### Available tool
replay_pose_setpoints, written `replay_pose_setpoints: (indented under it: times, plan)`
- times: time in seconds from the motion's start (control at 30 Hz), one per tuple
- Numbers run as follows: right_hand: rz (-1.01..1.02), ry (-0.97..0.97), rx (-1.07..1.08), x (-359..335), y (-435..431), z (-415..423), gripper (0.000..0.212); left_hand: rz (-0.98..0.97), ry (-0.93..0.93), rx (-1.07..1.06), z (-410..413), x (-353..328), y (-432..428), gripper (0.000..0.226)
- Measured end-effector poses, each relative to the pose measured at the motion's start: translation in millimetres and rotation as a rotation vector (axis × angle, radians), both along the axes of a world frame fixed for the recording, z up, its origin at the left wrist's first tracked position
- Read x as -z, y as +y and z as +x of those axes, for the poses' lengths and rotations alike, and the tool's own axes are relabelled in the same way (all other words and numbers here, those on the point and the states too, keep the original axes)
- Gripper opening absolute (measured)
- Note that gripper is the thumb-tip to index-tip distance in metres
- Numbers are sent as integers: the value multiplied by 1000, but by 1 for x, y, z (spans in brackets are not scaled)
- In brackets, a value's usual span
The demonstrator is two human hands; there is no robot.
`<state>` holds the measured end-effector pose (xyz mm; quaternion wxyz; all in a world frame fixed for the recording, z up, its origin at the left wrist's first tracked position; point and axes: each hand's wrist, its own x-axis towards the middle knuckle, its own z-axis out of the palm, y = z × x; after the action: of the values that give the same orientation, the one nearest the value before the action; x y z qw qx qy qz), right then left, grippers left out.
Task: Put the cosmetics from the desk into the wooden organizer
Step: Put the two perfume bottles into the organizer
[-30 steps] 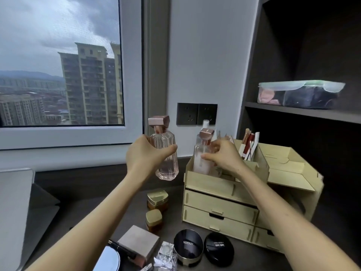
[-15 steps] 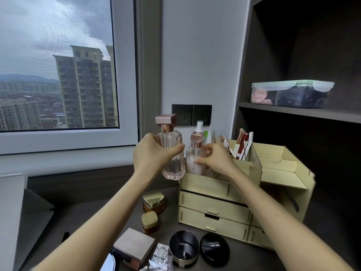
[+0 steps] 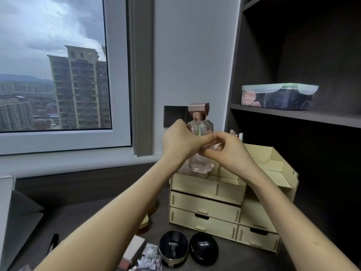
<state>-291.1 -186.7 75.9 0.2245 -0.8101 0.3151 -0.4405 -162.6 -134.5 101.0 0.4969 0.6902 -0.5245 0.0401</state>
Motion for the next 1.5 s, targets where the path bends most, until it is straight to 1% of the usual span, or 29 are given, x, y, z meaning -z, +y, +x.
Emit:
replay_pose_setpoints:
  times: [0.13,0.2,0.23,0.3,0.33,0.4,0.47,0.6,0.7,0.77,0.87,1.0,1.07,1.17,1.3,1.37,1.5]
  plan:
    - [-62,-60,136,5,-10,-6,28,63,-23,134,-11,-6,-12,67]
    - [-100,-100,224,8,-15,-8,24,63,-4,210,-5,-7,-16,64]
    - [-108,-116,261,10,-17,-9,25,37,16,213,1,-6,-17,60]
    - [-92,-133,300,13,-23,-9,27,-20,50,151,16,3,-20,48]
    - [-76,-127,310,16,-26,-9,27,-15,56,103,22,10,-22,43]
    - [-54,-98,321,22,-30,-5,25,65,51,23,33,26,-28,43]
    - [-31,-74,304,29,-33,0,25,137,62,-3,39,41,-33,49]
    - [-15,-50,279,39,-34,7,17,199,103,85,47,56,-42,62]
    - [-3,-44,226,43,-36,4,20,193,96,184,55,61,-45,58]
    - [25,-3,183,44,-41,1,21,192,88,253,60,63,-47,56]
    - [29,70,171,49,-48,0,29,200,99,326,66,65,-51,53]
    - [70,136,173,54,-52,6,47,166,104,334,72,65,-53,46]
    - [128,174,153,56,-54,8,48,162,118,350,75,64,-51,45]
    - [217,233,86,57,-57,8,41,177,129,398,79,62,-47,45]
    - [287,238,54,51,-58,7,53,192,125,438,84,60,-46,44]
    - [307,259,34,48,-58,6,49,204,117,455,86,59,-46,44]
    - [355,261,6,45,-58,5,32,222,116,478,89,59,-48,43]
